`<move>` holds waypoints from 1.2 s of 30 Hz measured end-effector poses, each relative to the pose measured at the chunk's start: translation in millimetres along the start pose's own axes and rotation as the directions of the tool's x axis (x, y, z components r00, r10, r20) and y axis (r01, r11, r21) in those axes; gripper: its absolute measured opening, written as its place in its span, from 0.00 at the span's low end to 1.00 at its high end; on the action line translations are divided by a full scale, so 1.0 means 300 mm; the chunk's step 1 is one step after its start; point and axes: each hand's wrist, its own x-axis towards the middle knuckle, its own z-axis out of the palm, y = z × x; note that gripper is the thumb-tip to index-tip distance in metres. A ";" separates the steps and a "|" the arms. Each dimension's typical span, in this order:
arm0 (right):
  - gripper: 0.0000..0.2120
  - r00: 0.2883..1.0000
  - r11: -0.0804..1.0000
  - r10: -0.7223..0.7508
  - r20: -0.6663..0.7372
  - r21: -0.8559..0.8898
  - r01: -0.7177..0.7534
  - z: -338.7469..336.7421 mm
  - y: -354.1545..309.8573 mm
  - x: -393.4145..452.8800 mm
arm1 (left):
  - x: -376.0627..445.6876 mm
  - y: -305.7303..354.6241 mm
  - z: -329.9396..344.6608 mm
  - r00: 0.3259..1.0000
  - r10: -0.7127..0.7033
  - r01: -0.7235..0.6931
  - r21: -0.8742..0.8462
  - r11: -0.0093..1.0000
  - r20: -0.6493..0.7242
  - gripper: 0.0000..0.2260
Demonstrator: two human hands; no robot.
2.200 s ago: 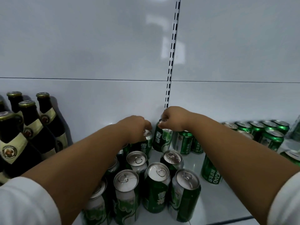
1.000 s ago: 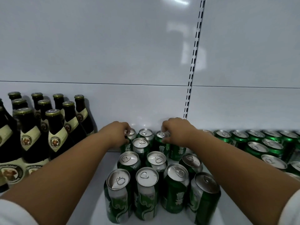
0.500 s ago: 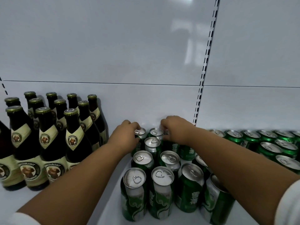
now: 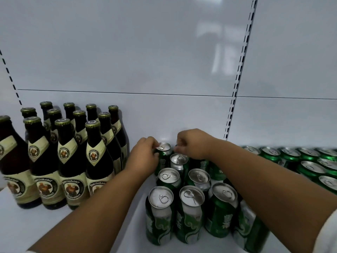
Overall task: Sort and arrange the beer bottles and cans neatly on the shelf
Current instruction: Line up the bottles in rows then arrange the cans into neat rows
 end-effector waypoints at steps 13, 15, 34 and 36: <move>0.20 0.985 0.983 0.112 0.133 -0.161 -0.090 -0.032 -0.173 0.040 | -0.139 -0.082 0.052 0.955 -0.136 0.267 -0.571 0.776 0.263 0.13; 0.20 0.988 0.987 0.112 0.105 -0.129 -0.098 -0.037 -0.199 0.054 | -0.152 -0.098 0.051 0.962 -0.120 0.254 -0.635 0.730 0.247 0.18; 0.19 0.995 0.997 0.032 0.089 -0.072 -0.026 0.017 -0.240 0.054 | -0.214 -0.165 0.092 0.977 -0.107 0.185 -0.489 0.852 0.184 0.27; 0.17 0.995 0.999 0.022 0.096 -0.032 -0.019 -0.005 -0.224 0.045 | -0.212 -0.165 0.087 0.974 -0.080 0.183 -0.534 0.825 0.211 0.28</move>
